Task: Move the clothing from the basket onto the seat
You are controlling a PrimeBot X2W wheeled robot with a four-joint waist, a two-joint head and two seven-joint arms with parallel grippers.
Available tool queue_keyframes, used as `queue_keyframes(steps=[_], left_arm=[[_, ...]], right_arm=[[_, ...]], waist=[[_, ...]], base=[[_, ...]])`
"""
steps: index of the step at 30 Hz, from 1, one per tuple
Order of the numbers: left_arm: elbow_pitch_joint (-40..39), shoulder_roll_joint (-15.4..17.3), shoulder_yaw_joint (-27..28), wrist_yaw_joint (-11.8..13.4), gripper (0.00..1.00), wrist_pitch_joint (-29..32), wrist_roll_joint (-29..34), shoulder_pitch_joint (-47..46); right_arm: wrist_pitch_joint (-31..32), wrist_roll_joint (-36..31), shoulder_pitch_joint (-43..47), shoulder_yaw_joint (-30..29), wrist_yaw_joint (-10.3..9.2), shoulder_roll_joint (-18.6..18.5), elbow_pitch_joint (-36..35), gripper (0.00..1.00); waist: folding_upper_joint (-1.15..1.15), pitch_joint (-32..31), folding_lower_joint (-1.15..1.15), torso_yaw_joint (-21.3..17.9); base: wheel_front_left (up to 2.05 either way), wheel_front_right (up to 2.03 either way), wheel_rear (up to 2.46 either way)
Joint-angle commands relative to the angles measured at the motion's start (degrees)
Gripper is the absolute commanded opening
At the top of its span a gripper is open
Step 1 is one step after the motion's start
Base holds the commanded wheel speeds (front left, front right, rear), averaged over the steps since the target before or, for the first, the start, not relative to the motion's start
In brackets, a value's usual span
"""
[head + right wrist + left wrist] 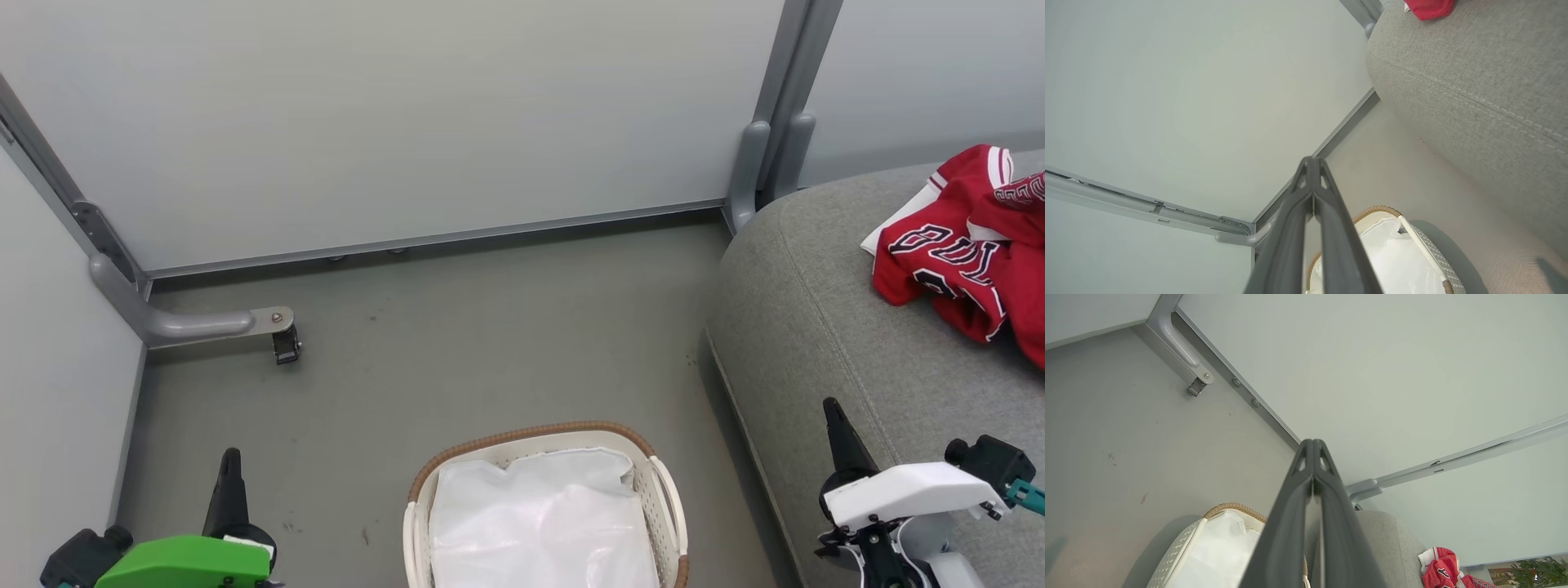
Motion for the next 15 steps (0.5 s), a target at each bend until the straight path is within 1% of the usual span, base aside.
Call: queue_keyframes(steps=[1,15], left_arm=[[-0.73,0.16,0.34,-0.19,0.0,0.43,-1.38,-1.69],[-0.87,0.16,1.21,-0.46,0.0,2.72,-9.07,-3.16]], right_arm=[[0.41,1.7,-1.06,-0.4,-0.02,-0.29,-0.92,0.0],[2.74,10.35,-1.13,-1.65,-0.03,-0.35,-1.73,0.0]], waist=[[0.04,0.01,0.0,-0.01],[0.05,0.16,0.0,-0.13]], base=[[0.0,0.0,0.0],[0.0,0.0,0.0]])
